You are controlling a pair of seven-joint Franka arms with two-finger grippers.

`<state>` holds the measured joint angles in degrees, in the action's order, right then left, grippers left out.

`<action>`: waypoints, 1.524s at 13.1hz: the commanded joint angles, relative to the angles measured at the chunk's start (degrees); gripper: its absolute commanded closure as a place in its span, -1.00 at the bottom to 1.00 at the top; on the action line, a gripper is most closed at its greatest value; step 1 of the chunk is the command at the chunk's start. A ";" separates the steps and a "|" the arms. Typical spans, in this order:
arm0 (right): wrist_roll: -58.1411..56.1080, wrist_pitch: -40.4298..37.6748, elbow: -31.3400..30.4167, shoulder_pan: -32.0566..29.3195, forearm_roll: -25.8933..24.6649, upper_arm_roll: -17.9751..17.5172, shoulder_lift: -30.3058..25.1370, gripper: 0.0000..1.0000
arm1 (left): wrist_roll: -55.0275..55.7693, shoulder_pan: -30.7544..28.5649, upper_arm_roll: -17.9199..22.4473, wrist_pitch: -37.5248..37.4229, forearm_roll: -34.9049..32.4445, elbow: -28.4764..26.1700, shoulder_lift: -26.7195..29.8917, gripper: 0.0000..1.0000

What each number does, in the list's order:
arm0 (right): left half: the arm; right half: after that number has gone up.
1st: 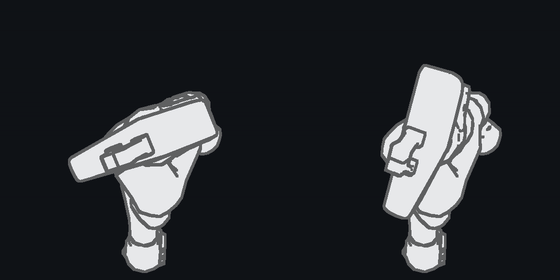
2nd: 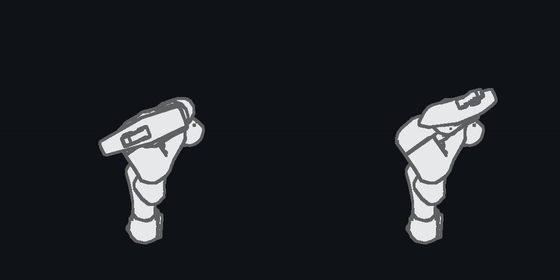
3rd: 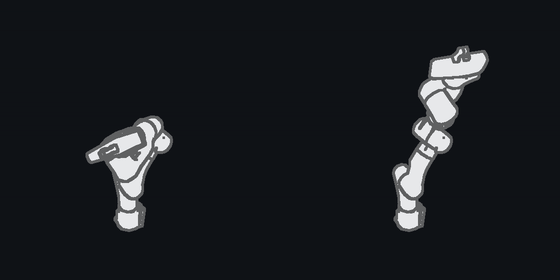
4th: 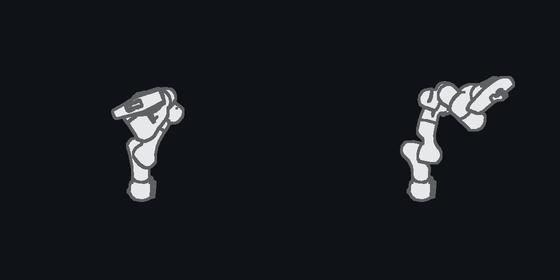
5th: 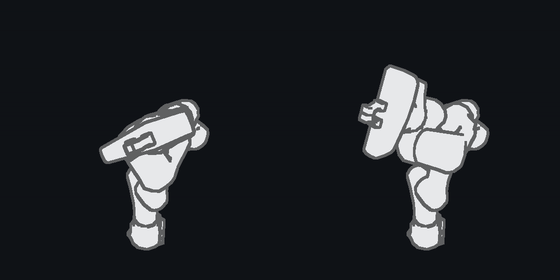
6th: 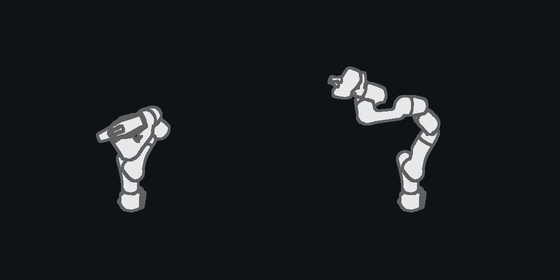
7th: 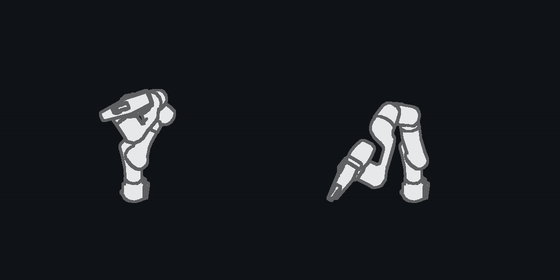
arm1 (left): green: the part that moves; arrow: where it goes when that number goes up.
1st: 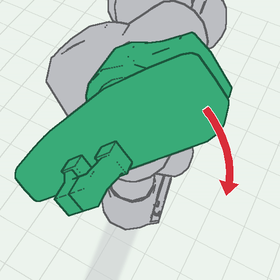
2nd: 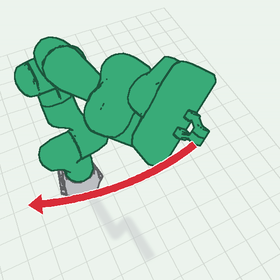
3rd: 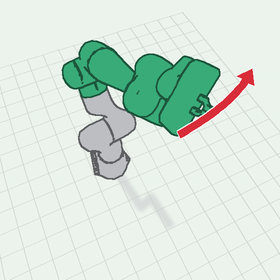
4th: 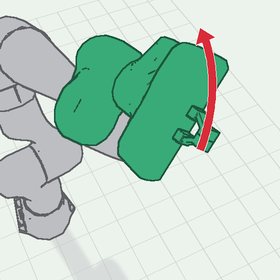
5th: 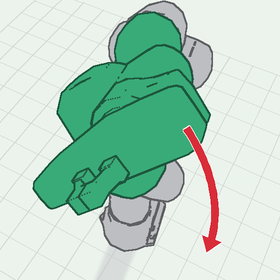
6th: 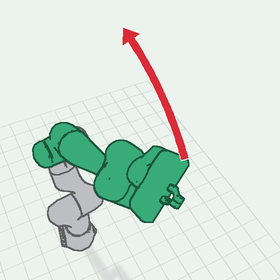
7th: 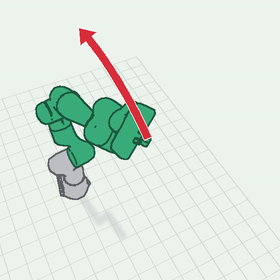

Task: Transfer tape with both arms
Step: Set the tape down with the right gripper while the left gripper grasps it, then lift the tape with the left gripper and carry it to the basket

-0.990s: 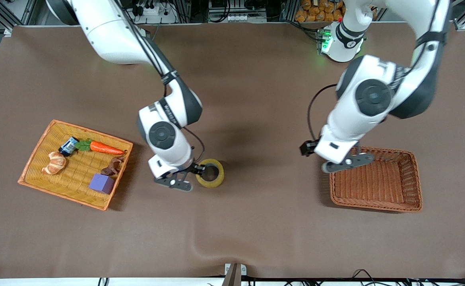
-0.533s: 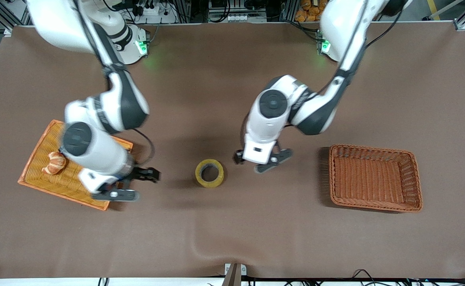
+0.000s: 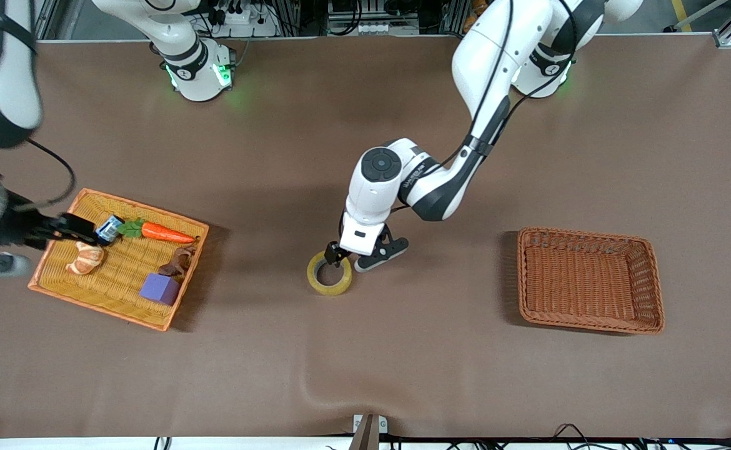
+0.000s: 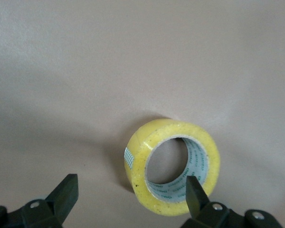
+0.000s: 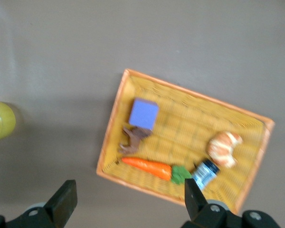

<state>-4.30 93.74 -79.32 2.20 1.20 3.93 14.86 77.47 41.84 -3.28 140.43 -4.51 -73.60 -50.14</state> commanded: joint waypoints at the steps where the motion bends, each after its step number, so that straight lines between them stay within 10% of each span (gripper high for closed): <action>1: -1.84 -1.45 -4.17 -2.01 -3.04 -1.12 -6.58 -1.00 | 1.37 1.14 1.52 3.95 -0.85 2.14 -2.77 -1.00; 6: -1.51 -1.98 -4.26 -3.60 -2.43 -1.21 -10.64 -1.00 | 1.37 3.16 2.75 6.43 -0.85 5.91 -7.60 -0.57; 11: -0.63 -2.86 -3.56 -3.07 -0.67 -1.65 -10.47 -1.00 | 1.37 3.86 3.01 9.51 -0.94 6.45 -10.07 0.42; 12: -0.63 -2.95 -3.56 -3.07 -0.67 -1.56 -10.47 -1.00 | 0.93 3.86 3.54 9.42 -0.94 6.36 -10.15 0.93; 20: -0.54 -2.60 -2.94 -5.18 -0.49 -1.21 -10.21 -1.00 | -14.43 -6.22 5.56 -7.58 -1.91 4.17 9.15 1.00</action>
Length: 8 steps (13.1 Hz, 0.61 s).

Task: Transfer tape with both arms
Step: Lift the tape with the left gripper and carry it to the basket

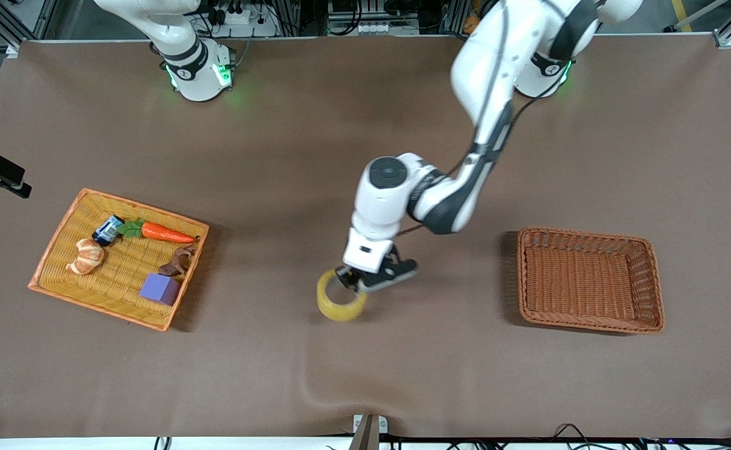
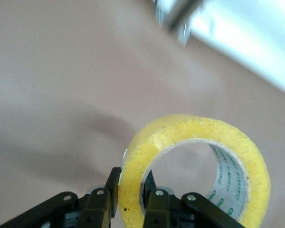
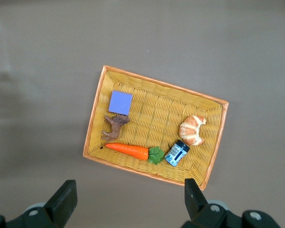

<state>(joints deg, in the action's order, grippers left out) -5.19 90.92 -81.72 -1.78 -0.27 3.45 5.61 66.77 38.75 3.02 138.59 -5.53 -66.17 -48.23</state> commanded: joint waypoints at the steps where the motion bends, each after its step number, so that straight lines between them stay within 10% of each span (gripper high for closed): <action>1: 0.36 0.22 -0.46 -1.38 0.97 -0.81 -0.87 -1.00 | -8.54 -5.33 -0.73 -10.40 -0.88 -3.96 9.89 1.00; 8: 0.36 -0.30 -0.37 -1.12 1.06 -0.90 -0.96 -1.00 | -42.84 -23.43 -0.73 -24.60 3.07 -14.66 22.47 1.00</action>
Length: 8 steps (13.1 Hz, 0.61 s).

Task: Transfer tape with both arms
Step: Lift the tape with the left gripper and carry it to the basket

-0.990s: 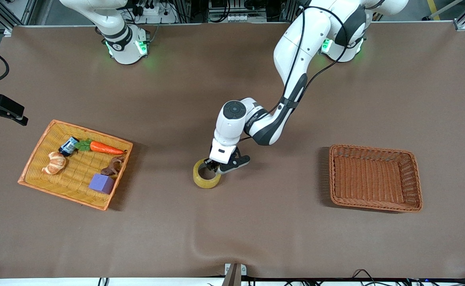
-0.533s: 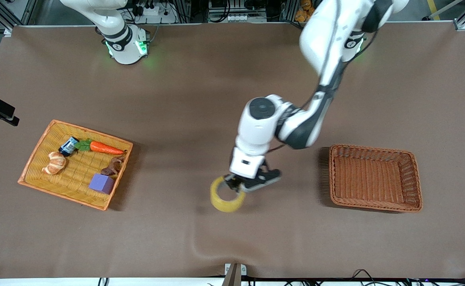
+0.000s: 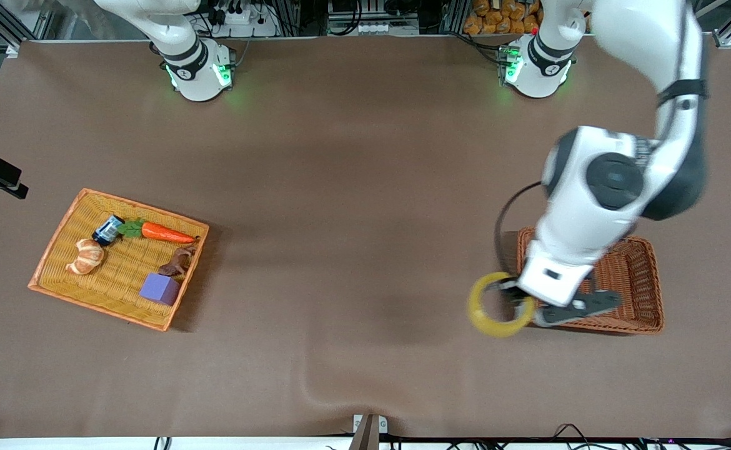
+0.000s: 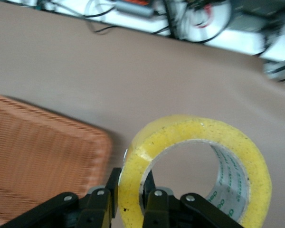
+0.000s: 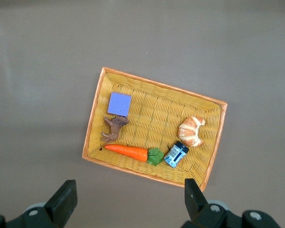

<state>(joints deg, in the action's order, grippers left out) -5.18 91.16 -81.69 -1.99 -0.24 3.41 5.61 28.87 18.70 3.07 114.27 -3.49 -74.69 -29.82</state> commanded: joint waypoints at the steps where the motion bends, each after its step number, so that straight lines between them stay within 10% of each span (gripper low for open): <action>1: 0.35 -0.72 -0.40 -0.73 1.03 -0.95 -0.96 -1.00 | -6.87 -5.93 -0.78 -0.28 1.03 -7.48 4.24 1.00; 8: 0.26 -1.51 0.47 -1.17 1.03 -0.77 -0.96 -1.00 | -14.36 -16.84 -0.78 19.97 0.68 -25.47 1.79 1.00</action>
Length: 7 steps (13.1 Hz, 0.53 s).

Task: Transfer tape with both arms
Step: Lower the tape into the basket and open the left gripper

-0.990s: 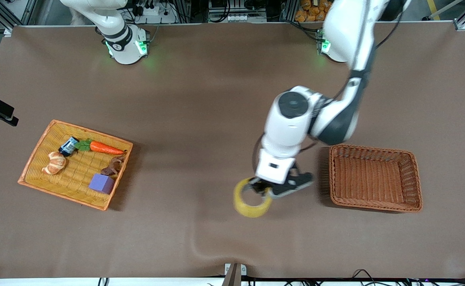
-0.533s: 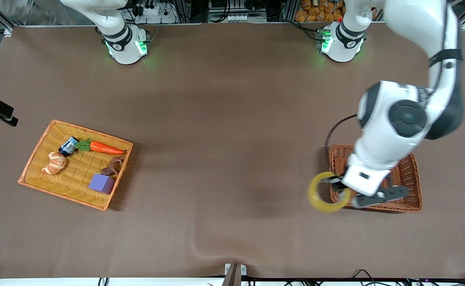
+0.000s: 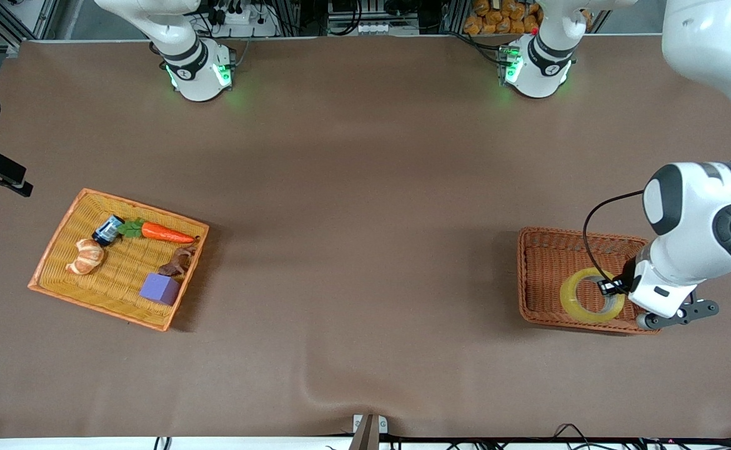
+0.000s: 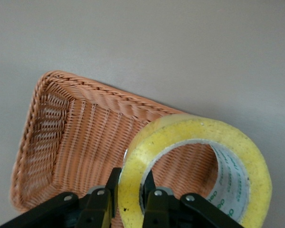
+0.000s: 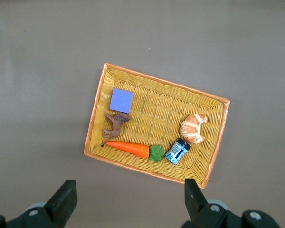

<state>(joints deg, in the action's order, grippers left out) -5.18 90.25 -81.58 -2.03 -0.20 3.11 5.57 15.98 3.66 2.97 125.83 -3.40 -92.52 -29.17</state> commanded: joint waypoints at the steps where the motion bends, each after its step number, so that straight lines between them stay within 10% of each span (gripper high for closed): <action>1: 0.34 -0.77 0.54 -1.14 0.99 -0.48 -0.91 -1.00 | -3.22 -2.77 -0.68 12.65 0.41 -9.85 0.17 1.00; 3: 0.34 -0.86 0.54 -1.05 0.99 -0.48 -0.91 -1.00 | -5.60 -4.18 -0.68 13.48 0.41 -10.05 -1.24 0.46; 5: 0.25 -0.86 0.54 -1.05 0.99 -0.56 -0.91 -1.00 | -5.78 -4.36 -0.68 13.39 0.50 -10.92 -0.81 -0.99; 7: 0.25 -1.56 0.45 -0.79 0.99 -0.56 -0.91 -1.00 | -5.87 -4.97 -0.68 13.31 0.50 -10.75 0.33 -1.00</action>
<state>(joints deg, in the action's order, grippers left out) -5.18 89.91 -81.07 -2.06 -0.20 3.26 5.48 11.24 -0.47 2.88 139.12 -3.40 -102.10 -31.41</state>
